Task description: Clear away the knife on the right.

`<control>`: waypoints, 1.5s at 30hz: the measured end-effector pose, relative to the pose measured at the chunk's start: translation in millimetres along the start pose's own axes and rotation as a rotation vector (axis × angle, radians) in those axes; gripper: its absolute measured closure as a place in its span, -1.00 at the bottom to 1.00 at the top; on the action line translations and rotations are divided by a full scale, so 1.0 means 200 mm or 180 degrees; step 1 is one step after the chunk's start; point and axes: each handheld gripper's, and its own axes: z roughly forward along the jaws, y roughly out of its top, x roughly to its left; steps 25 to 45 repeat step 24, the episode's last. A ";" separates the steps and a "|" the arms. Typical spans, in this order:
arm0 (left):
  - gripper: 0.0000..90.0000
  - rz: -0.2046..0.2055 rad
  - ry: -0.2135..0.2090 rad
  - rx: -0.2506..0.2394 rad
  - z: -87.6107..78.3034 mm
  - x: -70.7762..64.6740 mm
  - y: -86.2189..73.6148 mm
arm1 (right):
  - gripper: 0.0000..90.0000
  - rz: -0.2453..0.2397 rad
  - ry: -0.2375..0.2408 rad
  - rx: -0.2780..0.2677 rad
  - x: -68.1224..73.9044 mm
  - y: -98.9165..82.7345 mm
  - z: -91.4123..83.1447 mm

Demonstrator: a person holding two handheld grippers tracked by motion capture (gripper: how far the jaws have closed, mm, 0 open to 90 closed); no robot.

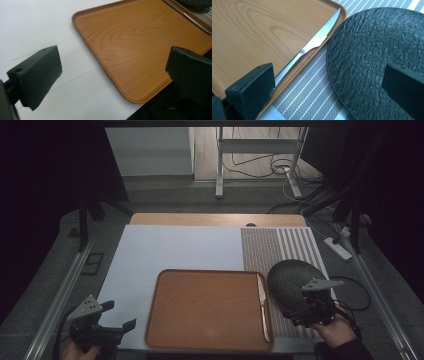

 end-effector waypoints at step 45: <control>-0.97 0.0014 0.0039 0.0003 0.01 0.00 0.00 | -1.00 0.0097 -0.0193 -0.0160 0.02 -0.09 -0.16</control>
